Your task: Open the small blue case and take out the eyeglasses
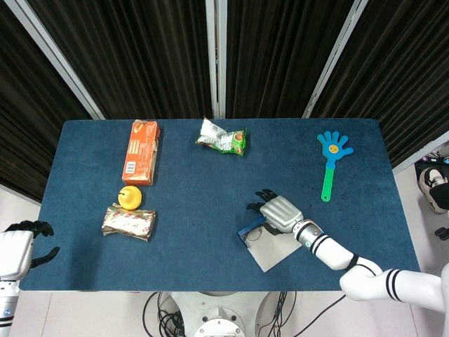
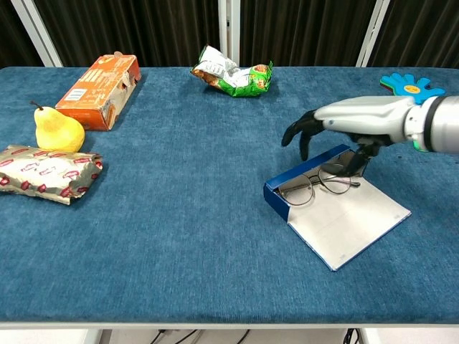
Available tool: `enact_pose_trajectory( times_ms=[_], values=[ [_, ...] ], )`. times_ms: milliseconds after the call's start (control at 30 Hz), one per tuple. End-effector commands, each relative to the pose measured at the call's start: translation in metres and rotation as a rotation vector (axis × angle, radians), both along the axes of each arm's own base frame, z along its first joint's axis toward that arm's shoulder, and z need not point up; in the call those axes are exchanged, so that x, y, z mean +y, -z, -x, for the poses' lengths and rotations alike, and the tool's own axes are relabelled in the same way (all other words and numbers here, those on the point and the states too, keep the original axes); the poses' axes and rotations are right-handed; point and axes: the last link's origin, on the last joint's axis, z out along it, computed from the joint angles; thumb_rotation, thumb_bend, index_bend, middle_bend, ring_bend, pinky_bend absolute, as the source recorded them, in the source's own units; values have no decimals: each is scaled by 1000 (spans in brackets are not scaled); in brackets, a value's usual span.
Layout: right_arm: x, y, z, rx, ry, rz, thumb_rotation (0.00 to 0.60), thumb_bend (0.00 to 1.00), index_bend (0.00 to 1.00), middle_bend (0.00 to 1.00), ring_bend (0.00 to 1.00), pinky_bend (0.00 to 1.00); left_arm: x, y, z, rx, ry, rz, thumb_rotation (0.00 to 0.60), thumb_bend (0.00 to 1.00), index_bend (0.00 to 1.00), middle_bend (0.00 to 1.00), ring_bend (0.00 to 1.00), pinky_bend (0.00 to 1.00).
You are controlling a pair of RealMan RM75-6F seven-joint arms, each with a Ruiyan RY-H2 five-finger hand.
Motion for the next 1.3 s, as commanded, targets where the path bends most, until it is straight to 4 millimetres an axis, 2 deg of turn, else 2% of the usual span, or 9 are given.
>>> enact_pose_trajectory(
  times_ms=[33, 433, 833, 1067, 1300],
  values=[
    [-3, 5, -3, 4, -11, -2, 600, 432, 251, 318, 0, 0, 0, 0, 0, -1, 0, 0, 600, 165, 524, 512, 414, 459],
    [-4, 9, -1, 13, -2, 1, 600, 458, 332, 342, 0, 0, 0, 0, 0, -4, 3, 2, 600, 165, 524, 512, 414, 458],
    [-11, 6, 0, -3, 17, 35, 600, 477, 551, 377, 0, 0, 0, 0, 0, -6, 3, 3, 600, 165, 524, 512, 414, 458],
    [-36, 4, -17, -96, 21, 197, 600, 477, 607, 375, 5, 0, 0, 0, 0, -3, 3, 2, 600, 166, 524, 512, 414, 458],
    [-48, 31, -33, -133, -14, 386, 600, 477, 632, 381, 28, 0, 1, 0, 0, -5, 3, 2, 600, 165, 524, 512, 414, 458]
  ],
)
